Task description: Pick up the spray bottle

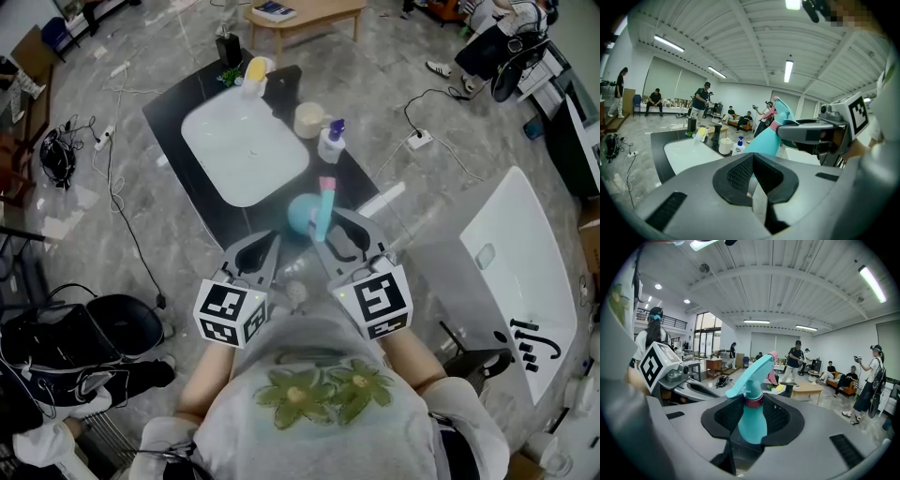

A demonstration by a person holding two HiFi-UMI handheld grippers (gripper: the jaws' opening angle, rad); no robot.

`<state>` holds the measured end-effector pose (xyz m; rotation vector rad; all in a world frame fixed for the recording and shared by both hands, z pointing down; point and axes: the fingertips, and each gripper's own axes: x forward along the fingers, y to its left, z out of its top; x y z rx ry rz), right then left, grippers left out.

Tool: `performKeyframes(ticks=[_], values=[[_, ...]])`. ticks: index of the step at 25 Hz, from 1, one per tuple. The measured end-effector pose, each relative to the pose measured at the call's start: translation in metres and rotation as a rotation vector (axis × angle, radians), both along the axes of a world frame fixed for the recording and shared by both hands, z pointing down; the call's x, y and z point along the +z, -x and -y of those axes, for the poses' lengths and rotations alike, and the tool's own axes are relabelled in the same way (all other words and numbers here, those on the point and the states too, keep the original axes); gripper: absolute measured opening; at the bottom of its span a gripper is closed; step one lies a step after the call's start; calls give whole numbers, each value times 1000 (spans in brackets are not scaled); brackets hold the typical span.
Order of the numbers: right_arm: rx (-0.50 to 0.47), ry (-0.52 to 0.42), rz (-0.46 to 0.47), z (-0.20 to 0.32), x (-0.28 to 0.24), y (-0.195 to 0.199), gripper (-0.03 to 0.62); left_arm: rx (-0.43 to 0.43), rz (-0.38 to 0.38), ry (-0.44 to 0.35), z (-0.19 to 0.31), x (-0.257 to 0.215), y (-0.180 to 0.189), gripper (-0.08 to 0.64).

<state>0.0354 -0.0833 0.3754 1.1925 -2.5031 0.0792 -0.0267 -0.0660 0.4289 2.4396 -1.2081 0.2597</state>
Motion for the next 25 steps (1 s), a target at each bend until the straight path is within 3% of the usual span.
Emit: performKeyframes(ticks=[25], values=[[1, 19, 11, -26, 0, -3, 137, 5, -6, 8, -25, 3, -2, 9]])
